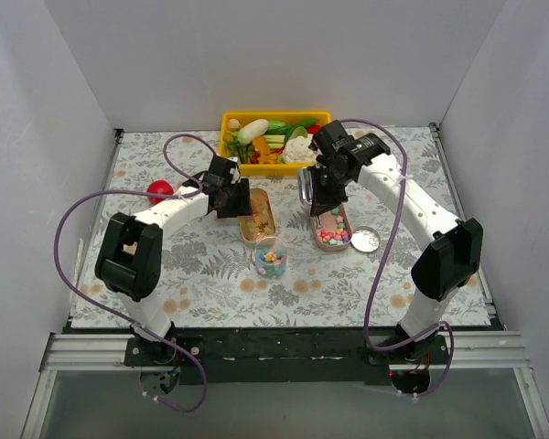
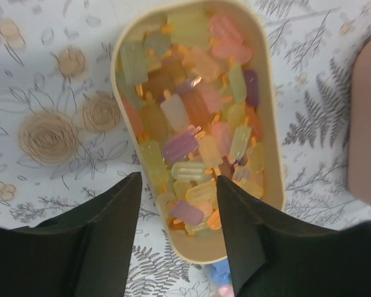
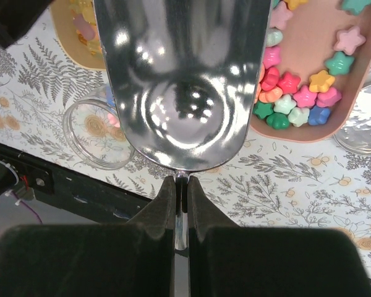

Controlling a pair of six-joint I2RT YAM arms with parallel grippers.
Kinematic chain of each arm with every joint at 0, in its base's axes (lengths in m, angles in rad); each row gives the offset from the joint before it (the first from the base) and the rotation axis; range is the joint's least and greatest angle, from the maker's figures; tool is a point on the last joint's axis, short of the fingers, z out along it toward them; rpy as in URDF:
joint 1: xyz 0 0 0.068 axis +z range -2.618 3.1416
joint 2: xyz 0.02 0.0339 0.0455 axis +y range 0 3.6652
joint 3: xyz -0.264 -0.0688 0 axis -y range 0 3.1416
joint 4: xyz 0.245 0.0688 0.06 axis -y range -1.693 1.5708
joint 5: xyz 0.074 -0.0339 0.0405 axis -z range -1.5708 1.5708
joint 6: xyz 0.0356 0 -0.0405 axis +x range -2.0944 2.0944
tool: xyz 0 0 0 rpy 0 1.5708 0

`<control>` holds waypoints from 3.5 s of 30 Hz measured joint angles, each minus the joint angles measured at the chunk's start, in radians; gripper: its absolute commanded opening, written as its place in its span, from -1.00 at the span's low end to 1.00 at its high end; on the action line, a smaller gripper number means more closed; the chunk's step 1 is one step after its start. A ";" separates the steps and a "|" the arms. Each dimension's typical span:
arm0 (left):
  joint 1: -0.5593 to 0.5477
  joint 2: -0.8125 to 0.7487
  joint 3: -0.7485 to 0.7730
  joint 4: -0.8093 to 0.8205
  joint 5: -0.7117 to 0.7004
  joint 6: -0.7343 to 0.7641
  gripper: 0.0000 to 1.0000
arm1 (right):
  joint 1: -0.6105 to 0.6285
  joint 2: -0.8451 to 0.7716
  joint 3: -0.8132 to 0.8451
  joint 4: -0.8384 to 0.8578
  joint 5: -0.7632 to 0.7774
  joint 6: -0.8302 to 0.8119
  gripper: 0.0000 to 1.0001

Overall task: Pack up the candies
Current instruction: Move the storage box to the center of the board, then scoop the fake candies from the storage box.

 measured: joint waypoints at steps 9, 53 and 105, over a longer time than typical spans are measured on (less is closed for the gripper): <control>0.021 0.019 -0.043 0.011 0.047 -0.010 -0.61 | 0.000 0.006 -0.039 0.015 -0.042 0.001 -0.97; -0.096 0.229 0.237 0.031 0.253 -0.147 0.35 | -0.002 0.017 -0.263 -0.129 -0.303 -0.078 -0.97; -0.085 0.530 0.430 0.319 0.270 0.143 0.26 | -0.158 0.356 -0.137 -0.172 -0.667 -0.018 -0.97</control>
